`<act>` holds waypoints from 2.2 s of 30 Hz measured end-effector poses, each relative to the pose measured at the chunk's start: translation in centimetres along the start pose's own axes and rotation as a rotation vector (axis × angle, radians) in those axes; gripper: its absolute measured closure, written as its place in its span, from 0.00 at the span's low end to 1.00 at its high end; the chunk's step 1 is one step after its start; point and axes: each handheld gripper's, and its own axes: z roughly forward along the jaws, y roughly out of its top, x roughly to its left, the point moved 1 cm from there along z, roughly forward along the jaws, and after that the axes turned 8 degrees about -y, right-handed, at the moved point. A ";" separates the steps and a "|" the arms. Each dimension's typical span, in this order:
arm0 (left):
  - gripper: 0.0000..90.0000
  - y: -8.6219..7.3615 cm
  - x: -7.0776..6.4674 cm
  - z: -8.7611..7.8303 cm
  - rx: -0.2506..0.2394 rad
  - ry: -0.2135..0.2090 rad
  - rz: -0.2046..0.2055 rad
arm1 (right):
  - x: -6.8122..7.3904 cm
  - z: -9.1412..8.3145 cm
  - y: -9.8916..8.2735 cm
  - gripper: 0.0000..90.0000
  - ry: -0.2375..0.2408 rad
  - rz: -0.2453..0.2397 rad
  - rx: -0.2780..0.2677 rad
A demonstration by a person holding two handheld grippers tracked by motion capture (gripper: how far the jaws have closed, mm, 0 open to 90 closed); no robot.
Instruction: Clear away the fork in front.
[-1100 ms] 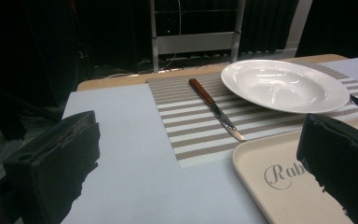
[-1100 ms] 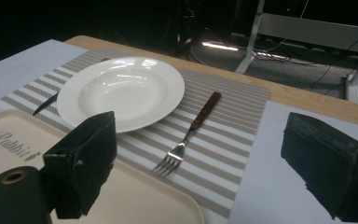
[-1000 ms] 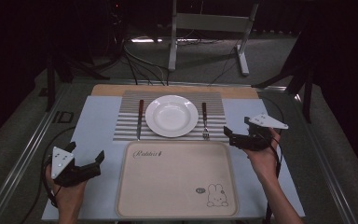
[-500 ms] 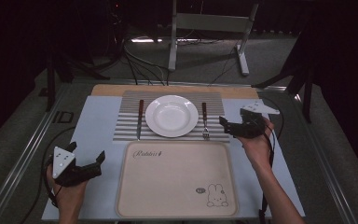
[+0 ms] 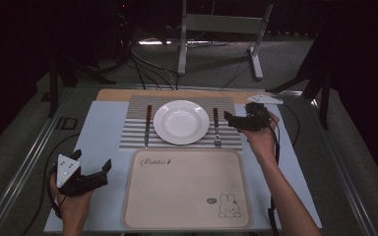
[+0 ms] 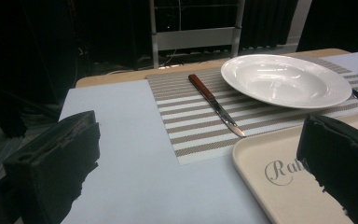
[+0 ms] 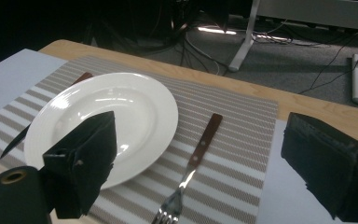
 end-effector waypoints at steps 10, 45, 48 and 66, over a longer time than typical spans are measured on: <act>0.00 0.0 0.1 -0.1 -0.005 0.007 -0.005 | -0.6 2.2 1.7 0.12 -0.040 -0.030 0.021; 0.00 0.0 0.4 -0.4 -0.023 0.005 -0.028 | 0.0 10.4 -1.1 0.16 -0.064 0.039 0.203; 0.00 0.0 0.4 -0.4 -0.025 0.005 -0.031 | 0.1 11.0 -1.7 0.21 -0.080 0.035 0.222; 0.00 0.0 0.6 -0.6 -0.033 0.008 -0.046 | 1.4 14.1 -5.3 0.64 -0.113 0.029 0.329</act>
